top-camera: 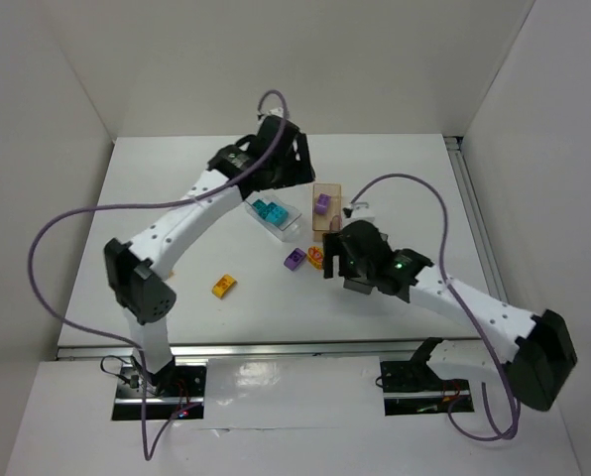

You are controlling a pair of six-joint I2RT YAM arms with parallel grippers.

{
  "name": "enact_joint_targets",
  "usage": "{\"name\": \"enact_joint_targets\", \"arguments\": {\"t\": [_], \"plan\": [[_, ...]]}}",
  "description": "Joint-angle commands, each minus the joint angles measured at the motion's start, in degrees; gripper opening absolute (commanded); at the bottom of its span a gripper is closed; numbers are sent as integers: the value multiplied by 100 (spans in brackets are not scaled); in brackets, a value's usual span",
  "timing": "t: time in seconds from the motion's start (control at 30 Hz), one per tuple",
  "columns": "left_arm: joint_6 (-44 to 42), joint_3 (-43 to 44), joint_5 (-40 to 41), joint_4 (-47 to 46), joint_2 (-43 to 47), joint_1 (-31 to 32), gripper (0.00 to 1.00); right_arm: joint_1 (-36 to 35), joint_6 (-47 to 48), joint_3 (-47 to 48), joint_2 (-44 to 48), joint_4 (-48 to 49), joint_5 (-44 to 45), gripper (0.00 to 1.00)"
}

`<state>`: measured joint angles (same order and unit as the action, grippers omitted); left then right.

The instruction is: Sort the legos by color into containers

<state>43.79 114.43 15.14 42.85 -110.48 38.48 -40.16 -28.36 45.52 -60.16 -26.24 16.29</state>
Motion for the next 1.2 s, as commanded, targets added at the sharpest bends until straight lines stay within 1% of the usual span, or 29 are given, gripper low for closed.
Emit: {"name": "enact_joint_targets", "arguments": {"t": [0.0, 0.03, 0.1, 0.13, 0.17, 0.23, 0.3, 0.4, 0.47, 0.5, 0.6, 0.73, 0.77, 0.8, 0.9, 1.0, 1.03, 1.07, 1.1, 1.13, 1.17], "plan": [[-178, -262, 429, 240, 921, -314, 82, -649, 269, 413, -793, 322, 171, 87], [-178, -516, 481, 241, 1218, -489, 82, -773, 365, 614, -1230, 321, 251, 87], [-178, -833, 551, 312, 1519, -648, 82, -923, 672, 765, -1637, 426, 251, 87], [-178, -1157, 552, 312, 1659, -805, 82, -923, 770, 818, -1822, 488, 251, 87], [-178, -1325, 552, 312, 1791, -876, 82, -854, 840, 923, -2180, 488, 147, 87], [-126, -1616, 429, 312, 2091, -1008, 82, -722, 1033, 977, -2481, 672, 50, 87], [-125, -1976, 429, 312, 2232, -1114, 82, -555, 1095, 1117, -2841, 742, 49, 92], [-125, -2460, 377, 312, 2486, -1219, 82, -353, 1271, 1169, -3141, 1050, -125, 92], [-72, -2854, 324, 312, 2679, -1298, 82, -98, 1333, 1222, -3299, 1217, -293, 92], [-72, -2978, 323, 312, 2741, -1377, 82, -27, 1411, 1223, -3448, 1279, -485, 89], [-11, -3364, 218, 259, 2882, -1509, 82, 104, 1465, 1336, -3764, 1385, -627, 82], [-11, -3568, 156, 197, 2944, -1615, 81, 105, 1518, 1398, -4038, 1525, -768, 71], [-11, -3620, 156, 197, 2944, -1615, 81, 105, 1518, 1398, -4039, 1586, -768, 65], [-11, -3621, 156, 197, 2944, -1615, 81, 35, 1465, 1451, -4039, 1587, -664, 55], [-72, -3717, 104, 145, 2891, -1615, 81, -123, 1360, 1451, -3758, 1500, -470, 40], [-239, -4102, 104, -92, 2830, -1615, 83, -272, 1184, 1390, -3091, 1219, -92, 40], [-239, -4165, 156, -93, 2830, -1615, 83, -273, 1114, 1277, -2872, 1139, 170, 40], [-239, -4235, 156, -93, 2743, -1615, 83, -273, 965, 1275, -2417, 1052, 312, 40], [-239, -4375, 156, -93, 2681, -1615, 83, -273, 903, 1162, -2195, 894, 435, 40], [-239, -4472, 104, -93, 2680, -1615, 85, -221, 815, 1031, -1793, 797, 688, 40], [-239, -4578, 104, -154, 2680, -1555, 88, -90, 719, 977, -1623, 674, 778, 40]]}}
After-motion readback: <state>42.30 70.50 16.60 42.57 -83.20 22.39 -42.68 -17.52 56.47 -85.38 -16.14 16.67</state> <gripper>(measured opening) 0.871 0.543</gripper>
